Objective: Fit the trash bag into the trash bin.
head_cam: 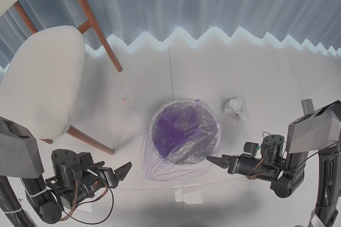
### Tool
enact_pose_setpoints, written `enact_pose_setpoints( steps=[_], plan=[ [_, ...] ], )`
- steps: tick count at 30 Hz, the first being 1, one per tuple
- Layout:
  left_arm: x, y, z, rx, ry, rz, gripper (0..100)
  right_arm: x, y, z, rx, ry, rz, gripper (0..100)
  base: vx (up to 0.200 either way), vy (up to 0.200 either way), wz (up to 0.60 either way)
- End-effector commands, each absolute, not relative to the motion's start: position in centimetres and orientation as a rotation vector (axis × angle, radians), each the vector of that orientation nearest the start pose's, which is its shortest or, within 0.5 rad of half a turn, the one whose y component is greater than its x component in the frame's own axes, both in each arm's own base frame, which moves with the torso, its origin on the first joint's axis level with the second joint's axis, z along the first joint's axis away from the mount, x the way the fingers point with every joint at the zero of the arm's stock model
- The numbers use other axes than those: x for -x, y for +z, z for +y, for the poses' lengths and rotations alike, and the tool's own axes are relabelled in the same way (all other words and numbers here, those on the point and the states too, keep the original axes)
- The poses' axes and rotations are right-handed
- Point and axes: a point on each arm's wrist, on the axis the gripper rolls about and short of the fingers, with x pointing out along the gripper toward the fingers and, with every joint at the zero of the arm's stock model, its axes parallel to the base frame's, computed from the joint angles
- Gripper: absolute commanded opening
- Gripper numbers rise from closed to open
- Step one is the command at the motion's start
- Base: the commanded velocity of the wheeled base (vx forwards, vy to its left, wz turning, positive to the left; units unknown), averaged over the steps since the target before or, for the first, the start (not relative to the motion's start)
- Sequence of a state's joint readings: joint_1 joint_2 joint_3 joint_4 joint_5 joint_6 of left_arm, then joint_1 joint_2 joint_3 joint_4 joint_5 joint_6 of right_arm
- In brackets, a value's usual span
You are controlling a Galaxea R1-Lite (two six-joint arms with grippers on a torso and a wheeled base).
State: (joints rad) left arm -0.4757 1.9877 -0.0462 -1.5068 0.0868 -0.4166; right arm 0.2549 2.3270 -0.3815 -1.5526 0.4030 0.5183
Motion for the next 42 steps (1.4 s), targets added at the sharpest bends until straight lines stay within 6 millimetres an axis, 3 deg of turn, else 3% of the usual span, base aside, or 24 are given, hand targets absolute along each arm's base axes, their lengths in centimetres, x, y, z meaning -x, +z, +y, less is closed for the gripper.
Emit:
enact_pose_setpoints(
  steps=[1,8,9,27,37,42],
  plan=[
    [-19.4,5.1,-9.6,0.303,-0.289,0.452,100,-29.9,-1.5,9.0,-0.521,0.547,0.545,100,0.000,0.000,0.00],
    [-19.4,5.1,-9.6,0.304,-0.288,0.453,100,-30.8,-2.2,9.3,-0.520,0.550,0.536,100,0.000,0.000,0.00],
    [-19.5,5.1,-9.5,0.304,-0.287,0.453,100,-30.8,-2.3,9.3,-0.520,0.548,0.538,0,0.000,0.000,0.00],
    [-19.3,5.0,-9.5,0.302,-0.285,0.460,100,-30.0,-2.3,8.7,-0.509,0.496,0.554,0,0.000,0.000,0.00],
    [-19.4,5.5,-9.6,0.307,-0.292,0.432,100,-30.8,-5.0,7.6,-0.456,0.371,0.569,0,0.000,0.000,0.00],
    [-19.2,7.4,-9.7,0.334,-0.333,0.348,100,-31.9,-7.7,6.9,-0.422,0.284,0.576,0,0.000,0.000,0.00]
  ],
)
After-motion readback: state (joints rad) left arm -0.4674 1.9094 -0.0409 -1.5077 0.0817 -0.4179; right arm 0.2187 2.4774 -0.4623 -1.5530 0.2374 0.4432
